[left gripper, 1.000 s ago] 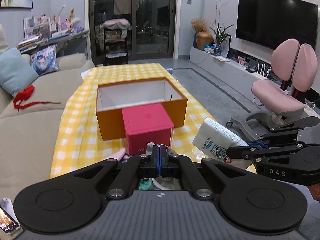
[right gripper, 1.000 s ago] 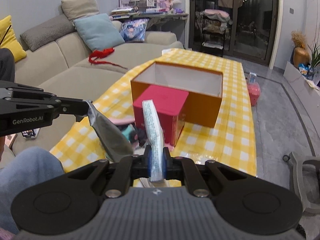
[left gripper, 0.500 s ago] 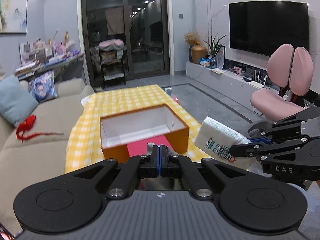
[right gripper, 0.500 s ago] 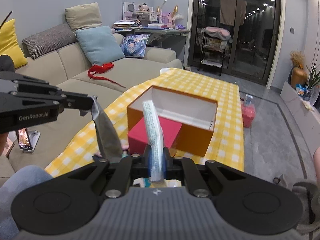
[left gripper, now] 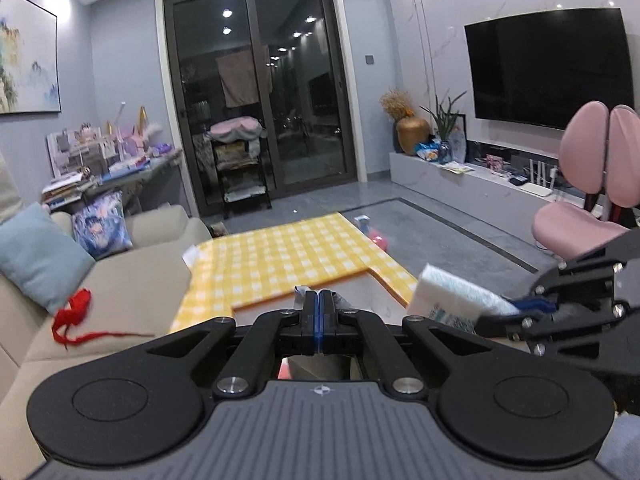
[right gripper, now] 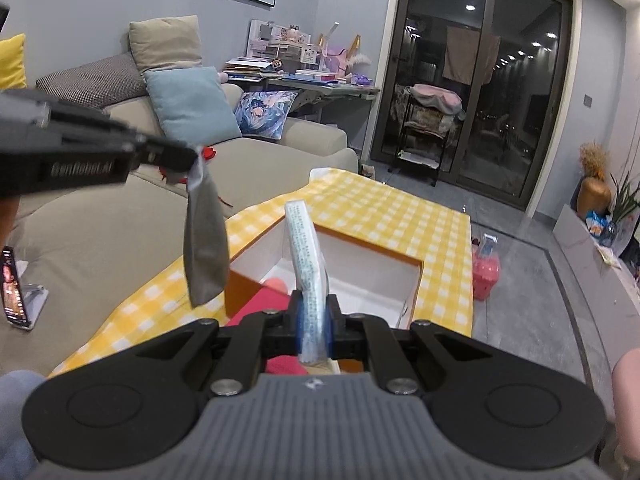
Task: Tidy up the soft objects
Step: 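Carry the grey pouch and white tissue packet up over the orange box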
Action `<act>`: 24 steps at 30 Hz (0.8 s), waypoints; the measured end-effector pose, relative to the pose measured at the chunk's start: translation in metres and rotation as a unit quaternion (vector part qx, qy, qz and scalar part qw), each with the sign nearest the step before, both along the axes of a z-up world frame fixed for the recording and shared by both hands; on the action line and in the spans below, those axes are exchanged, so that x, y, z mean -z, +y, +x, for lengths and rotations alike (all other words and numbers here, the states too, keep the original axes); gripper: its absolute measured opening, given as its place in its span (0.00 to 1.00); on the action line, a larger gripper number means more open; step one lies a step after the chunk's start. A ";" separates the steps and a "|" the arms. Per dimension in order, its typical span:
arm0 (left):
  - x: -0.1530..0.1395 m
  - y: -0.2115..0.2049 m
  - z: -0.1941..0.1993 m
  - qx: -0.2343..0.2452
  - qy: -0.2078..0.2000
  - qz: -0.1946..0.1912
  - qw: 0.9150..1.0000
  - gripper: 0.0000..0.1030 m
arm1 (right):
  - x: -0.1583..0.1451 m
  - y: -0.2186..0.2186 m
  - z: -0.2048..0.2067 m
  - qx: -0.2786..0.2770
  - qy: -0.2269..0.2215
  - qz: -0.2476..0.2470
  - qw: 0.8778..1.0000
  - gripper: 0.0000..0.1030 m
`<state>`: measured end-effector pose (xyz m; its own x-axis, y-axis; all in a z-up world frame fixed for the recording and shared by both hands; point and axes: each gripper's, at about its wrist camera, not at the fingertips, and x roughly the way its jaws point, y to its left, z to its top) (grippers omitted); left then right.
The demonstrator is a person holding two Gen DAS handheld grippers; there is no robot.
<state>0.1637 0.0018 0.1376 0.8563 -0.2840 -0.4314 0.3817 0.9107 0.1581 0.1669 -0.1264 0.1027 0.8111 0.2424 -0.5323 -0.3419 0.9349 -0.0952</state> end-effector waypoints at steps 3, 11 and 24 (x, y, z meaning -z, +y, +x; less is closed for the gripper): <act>-0.003 -0.001 0.022 -0.004 -0.004 0.005 1.000 0.00 | 0.003 0.003 0.021 -0.002 0.001 -0.003 1.000 0.07; 0.017 -0.001 0.090 -0.016 0.019 0.019 0.999 0.00 | 0.027 0.012 0.095 -0.001 0.023 -0.015 1.000 0.07; 0.104 -0.009 0.191 -0.046 0.113 0.027 0.992 0.00 | 0.114 0.019 0.228 0.011 0.132 -0.035 0.991 0.07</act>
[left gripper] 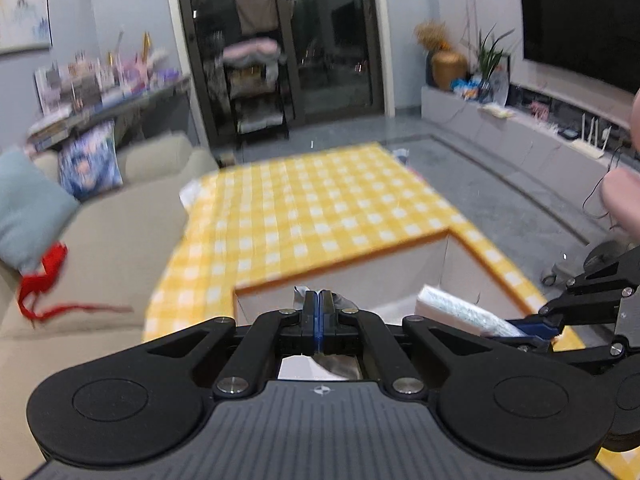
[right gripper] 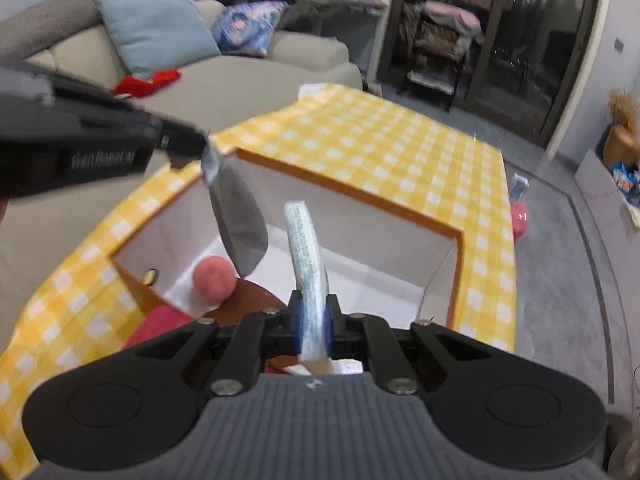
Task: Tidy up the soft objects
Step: 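Carry the grey pouch and white tissue packet up over the orange box, then open the right tool to drop the packet while the left tool releases the grey pouch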
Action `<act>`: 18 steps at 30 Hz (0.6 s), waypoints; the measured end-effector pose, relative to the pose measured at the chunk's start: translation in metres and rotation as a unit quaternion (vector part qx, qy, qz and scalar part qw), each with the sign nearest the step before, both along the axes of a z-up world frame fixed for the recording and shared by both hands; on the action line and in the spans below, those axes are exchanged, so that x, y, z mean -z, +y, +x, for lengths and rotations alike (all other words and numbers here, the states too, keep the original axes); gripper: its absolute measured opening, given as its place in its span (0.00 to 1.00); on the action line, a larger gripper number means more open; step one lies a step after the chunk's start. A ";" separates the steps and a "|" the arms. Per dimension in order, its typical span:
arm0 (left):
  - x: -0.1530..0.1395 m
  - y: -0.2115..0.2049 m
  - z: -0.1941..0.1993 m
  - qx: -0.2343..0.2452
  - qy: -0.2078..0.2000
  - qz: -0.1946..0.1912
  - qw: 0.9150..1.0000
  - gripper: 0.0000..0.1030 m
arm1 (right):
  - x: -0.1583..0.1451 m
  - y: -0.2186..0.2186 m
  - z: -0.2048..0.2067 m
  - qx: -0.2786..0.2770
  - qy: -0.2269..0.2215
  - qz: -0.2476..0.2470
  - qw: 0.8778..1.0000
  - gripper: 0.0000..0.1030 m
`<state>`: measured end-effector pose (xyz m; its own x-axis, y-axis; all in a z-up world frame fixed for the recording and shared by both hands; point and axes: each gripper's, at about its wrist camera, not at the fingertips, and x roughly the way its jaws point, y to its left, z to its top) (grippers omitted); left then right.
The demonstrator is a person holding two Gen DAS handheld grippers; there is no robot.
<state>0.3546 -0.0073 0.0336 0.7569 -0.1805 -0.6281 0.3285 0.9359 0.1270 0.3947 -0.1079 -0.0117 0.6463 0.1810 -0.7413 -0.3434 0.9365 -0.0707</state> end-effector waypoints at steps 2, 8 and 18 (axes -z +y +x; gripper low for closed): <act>0.016 -0.001 0.011 -0.007 0.025 -0.005 1.000 0.00 | 0.012 0.002 0.014 0.003 0.015 -0.007 1.000 0.07; 0.050 -0.009 0.025 -0.013 0.068 0.009 0.998 0.00 | 0.045 0.006 0.035 0.012 0.048 -0.034 0.998 0.08; 0.053 -0.011 0.029 -0.031 0.095 0.007 0.995 0.32 | 0.049 0.011 0.040 0.006 0.055 -0.055 0.997 0.35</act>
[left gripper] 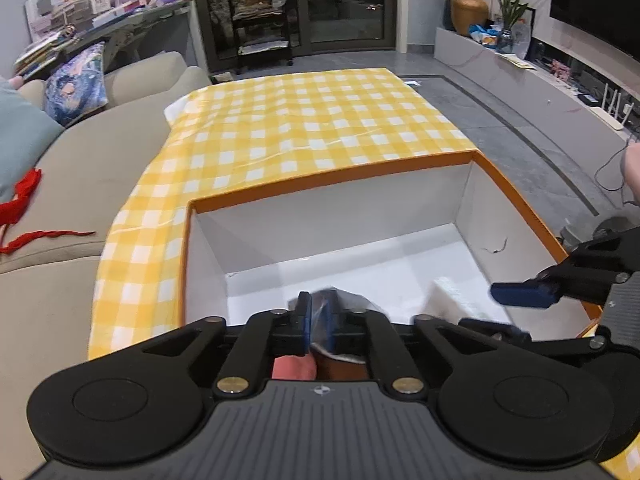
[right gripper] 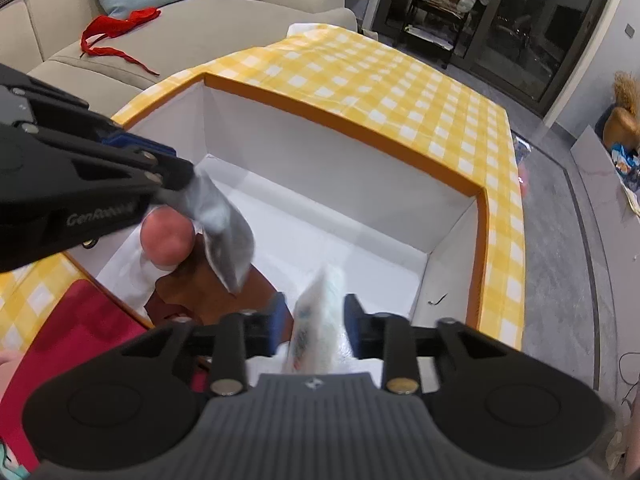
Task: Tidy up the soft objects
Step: 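Open the right tool to drop the packet while the left tool releases the grey pouch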
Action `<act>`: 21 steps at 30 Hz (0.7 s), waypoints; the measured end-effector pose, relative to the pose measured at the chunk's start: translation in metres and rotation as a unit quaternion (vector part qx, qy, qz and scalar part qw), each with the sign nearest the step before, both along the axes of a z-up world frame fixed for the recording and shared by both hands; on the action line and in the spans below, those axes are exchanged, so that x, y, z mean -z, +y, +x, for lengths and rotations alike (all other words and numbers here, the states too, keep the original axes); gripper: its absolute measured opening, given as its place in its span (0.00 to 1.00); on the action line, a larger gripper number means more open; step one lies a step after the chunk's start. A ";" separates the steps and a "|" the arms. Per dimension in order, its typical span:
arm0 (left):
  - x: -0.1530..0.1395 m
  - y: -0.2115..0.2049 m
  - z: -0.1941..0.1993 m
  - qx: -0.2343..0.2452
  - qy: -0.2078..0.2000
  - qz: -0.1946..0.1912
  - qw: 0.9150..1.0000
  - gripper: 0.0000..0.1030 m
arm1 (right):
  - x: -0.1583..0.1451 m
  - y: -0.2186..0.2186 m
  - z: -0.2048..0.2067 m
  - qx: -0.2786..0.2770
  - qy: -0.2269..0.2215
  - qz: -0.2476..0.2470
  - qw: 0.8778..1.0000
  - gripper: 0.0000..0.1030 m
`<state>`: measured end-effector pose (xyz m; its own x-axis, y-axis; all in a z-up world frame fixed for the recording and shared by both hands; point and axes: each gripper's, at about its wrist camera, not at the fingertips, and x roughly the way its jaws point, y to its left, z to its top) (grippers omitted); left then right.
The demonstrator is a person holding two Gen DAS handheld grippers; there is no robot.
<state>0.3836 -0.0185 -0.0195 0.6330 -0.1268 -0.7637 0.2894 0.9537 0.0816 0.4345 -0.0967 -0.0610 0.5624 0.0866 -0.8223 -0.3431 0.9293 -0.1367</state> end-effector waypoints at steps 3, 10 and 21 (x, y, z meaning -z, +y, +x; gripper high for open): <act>-0.006 0.000 -0.004 -0.004 -0.014 -0.003 1.000 0.41 | -0.005 -0.001 -0.003 0.000 -0.005 0.002 1.000 0.35; -0.028 0.001 -0.014 -0.006 -0.025 -0.010 1.000 0.42 | -0.027 -0.007 -0.018 0.008 -0.018 0.010 1.000 0.40; -0.083 0.000 -0.064 0.003 -0.093 -0.034 0.995 0.42 | -0.089 -0.017 -0.084 0.008 -0.078 0.037 0.996 0.42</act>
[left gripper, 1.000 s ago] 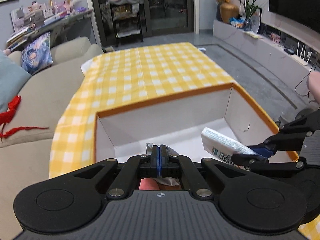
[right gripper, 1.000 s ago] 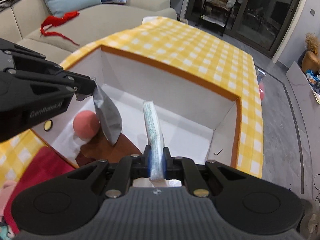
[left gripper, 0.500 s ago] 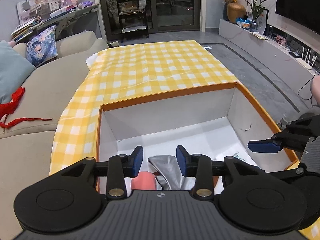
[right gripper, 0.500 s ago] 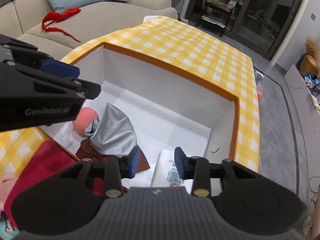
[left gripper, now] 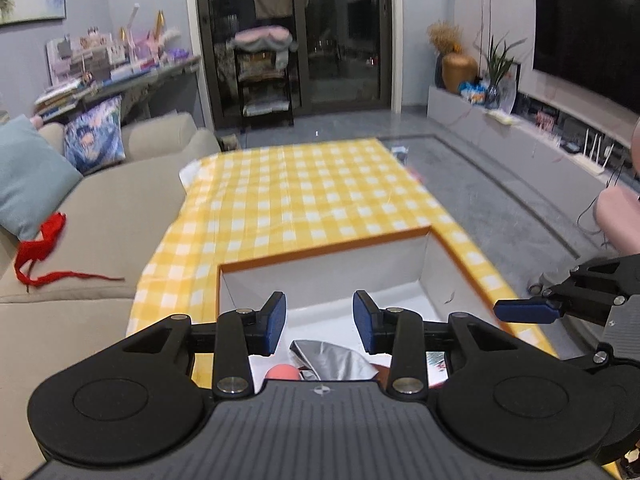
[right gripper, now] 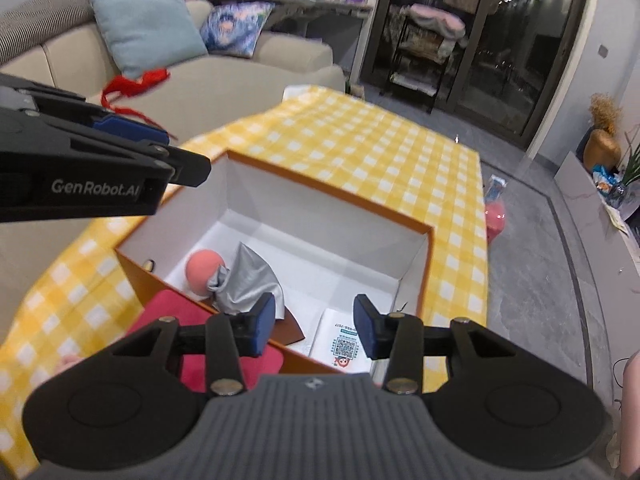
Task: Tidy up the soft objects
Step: 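Move both open tools back toward the remaining pile of items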
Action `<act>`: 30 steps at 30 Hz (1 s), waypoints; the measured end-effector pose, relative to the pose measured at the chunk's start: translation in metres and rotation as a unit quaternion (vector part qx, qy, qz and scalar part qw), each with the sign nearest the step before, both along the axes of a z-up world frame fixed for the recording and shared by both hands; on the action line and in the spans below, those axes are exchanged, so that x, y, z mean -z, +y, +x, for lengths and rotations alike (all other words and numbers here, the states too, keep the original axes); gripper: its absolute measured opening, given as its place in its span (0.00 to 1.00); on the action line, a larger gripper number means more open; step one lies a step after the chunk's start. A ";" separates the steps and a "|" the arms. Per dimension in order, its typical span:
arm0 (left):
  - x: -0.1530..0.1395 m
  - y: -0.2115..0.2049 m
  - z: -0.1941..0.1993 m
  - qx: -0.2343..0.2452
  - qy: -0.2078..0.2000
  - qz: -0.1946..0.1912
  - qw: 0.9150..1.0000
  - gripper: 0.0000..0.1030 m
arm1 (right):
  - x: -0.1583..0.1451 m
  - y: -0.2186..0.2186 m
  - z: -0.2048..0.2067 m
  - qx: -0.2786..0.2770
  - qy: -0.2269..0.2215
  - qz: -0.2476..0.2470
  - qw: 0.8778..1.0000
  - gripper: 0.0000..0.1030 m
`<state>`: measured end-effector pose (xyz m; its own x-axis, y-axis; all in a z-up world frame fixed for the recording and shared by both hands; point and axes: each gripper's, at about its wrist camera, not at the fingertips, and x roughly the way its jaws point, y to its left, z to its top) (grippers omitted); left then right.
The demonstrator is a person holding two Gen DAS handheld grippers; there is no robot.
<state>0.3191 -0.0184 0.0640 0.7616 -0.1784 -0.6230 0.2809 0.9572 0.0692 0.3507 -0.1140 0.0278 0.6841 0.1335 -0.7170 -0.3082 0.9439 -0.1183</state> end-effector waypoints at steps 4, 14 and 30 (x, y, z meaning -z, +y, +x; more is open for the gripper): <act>-0.015 -0.001 -0.031 0.003 -0.028 -0.011 1.000 0.42 | -0.019 -0.006 -0.038 0.005 -0.022 0.019 1.000 0.42; -0.037 -0.001 -0.121 0.016 -0.077 -0.040 0.996 0.42 | -0.041 -0.017 -0.149 0.014 -0.065 0.057 0.996 0.43; 0.024 0.029 -0.222 -0.011 -0.026 -0.081 0.996 0.44 | 0.007 -0.018 -0.262 0.079 -0.063 0.088 0.991 0.43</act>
<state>0.0970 0.0106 0.0403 0.7972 -0.2555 -0.5470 0.2592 0.9631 -0.0720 0.0883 -0.1317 0.0207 0.7892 0.1337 -0.5994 -0.1485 0.9886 0.0250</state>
